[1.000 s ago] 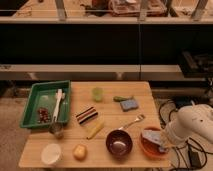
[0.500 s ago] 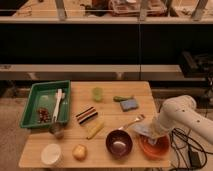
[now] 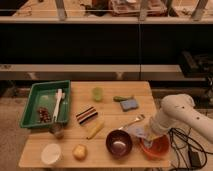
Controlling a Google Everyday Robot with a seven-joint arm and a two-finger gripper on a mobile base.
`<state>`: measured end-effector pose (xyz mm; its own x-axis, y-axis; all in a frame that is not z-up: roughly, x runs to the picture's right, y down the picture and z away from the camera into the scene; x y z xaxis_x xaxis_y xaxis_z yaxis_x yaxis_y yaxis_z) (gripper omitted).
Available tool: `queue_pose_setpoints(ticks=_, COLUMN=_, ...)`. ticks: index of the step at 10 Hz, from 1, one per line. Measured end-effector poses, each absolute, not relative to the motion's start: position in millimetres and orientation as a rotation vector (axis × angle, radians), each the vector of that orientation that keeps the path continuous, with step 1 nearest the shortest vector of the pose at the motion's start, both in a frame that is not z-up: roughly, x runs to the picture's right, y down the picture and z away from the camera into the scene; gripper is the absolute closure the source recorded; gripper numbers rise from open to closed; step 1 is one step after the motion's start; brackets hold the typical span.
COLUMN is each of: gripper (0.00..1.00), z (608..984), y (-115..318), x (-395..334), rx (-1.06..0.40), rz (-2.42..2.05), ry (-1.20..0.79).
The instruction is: Wipe red bowl with towel
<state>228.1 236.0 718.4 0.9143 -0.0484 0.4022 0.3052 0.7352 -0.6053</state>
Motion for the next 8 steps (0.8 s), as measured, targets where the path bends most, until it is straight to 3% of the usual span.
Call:
queue_pose_setpoints(ticks=5, gripper=1.0, z=696.7, y=253.1, x=257.6, rx=-0.766, rz=-0.202, ry=-0.235)
queue_pose_setpoints(ticks=8, gripper=1.0, z=696.7, y=254.4, x=304.2, rx=-0.707, rz=-0.103, ry=-0.133)
